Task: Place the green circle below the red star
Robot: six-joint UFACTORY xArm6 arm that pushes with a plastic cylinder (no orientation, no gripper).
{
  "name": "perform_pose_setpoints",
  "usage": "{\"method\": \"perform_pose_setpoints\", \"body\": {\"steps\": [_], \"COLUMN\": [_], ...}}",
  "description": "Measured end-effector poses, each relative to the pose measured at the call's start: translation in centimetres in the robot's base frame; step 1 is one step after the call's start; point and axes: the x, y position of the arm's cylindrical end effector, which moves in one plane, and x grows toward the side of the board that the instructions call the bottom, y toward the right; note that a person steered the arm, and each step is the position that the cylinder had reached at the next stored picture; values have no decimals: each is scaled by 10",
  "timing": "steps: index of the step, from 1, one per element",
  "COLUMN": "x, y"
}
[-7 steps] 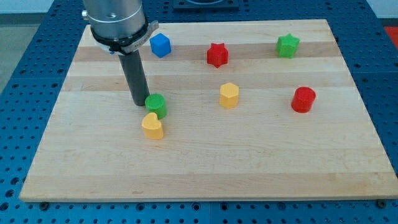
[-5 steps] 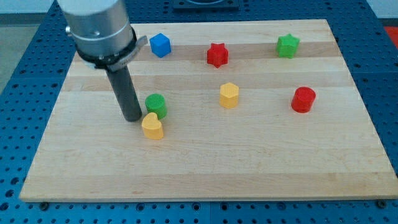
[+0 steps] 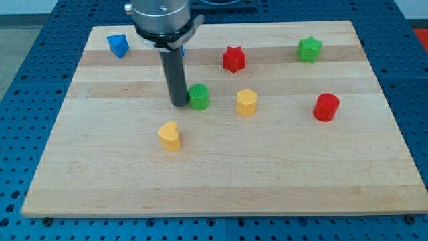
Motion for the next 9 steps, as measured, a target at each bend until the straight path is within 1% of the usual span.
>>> {"method": "perform_pose_setpoints", "body": {"steps": [1,2,3,4,6,7,8,9], "x": [17,24,-3,-20,-20,-1,45,64], "y": [17,28,29,29,60,50,40,56]}}
